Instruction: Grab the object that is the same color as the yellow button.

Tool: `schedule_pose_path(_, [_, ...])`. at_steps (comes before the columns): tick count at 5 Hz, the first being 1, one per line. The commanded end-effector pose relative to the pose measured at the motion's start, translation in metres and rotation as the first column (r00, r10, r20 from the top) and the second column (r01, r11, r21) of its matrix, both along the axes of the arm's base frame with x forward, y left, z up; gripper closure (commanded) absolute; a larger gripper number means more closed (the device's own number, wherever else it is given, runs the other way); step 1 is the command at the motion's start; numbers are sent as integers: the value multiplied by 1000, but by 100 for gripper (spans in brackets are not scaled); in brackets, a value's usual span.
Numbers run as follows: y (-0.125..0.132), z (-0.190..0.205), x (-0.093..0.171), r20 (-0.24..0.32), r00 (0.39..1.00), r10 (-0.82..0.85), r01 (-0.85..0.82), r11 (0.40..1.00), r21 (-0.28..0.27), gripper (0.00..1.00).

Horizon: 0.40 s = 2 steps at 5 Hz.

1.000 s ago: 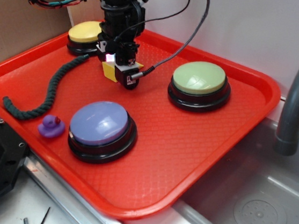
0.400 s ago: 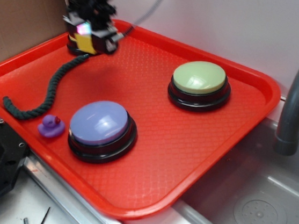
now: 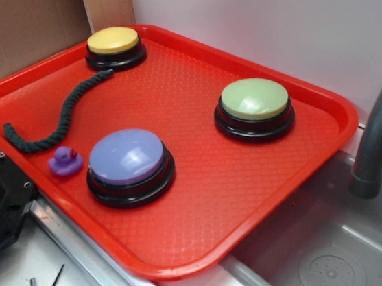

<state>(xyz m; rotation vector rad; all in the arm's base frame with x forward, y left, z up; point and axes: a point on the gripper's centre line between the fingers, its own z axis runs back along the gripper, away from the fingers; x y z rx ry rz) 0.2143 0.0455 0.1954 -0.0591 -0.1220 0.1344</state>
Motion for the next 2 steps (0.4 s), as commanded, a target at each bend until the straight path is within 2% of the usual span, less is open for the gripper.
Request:
schedule_pose_path(1, [7,22,-1,39,999,-15,14,1000,27,100])
schedule_pose_path(2, [9,17,3,16,1000,3,-4,999,52,100])
